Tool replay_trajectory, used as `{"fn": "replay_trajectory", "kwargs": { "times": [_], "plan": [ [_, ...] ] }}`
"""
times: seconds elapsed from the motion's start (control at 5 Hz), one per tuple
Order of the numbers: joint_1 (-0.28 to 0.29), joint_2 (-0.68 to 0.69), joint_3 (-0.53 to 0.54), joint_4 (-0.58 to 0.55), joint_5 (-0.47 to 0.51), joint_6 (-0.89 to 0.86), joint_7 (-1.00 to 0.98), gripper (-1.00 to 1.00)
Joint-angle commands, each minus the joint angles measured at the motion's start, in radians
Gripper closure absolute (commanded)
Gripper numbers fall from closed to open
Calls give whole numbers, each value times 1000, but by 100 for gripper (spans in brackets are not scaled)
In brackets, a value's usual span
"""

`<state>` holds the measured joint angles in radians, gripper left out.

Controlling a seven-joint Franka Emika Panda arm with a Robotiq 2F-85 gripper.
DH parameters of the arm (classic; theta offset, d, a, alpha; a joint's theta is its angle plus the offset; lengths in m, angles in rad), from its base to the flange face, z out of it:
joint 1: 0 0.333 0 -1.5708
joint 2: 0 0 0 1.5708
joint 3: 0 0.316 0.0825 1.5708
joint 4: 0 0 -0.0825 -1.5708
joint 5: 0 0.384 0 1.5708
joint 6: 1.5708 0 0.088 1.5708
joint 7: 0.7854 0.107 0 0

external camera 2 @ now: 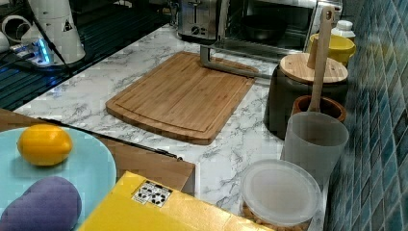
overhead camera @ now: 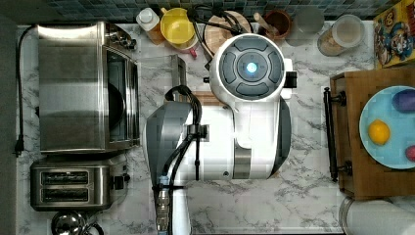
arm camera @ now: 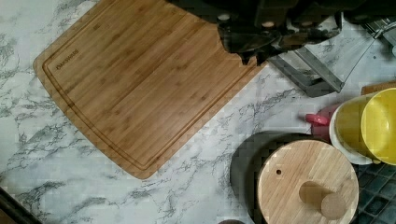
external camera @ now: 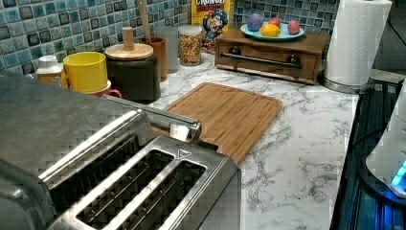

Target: Close the oven.

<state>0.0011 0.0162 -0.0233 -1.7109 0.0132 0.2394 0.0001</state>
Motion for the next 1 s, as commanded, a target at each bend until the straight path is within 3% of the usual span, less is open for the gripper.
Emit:
{"fn": "replay_trajectory", "kwargs": {
  "times": [0.2,0.6,1.0],
  "plan": [
    [0,0,0,1,0,9,-1,100],
    [-49,-28,-48,-199,219,199,-447,100],
    [-108,21,-91,-347,506,285,-1082,100]
  ]
}}
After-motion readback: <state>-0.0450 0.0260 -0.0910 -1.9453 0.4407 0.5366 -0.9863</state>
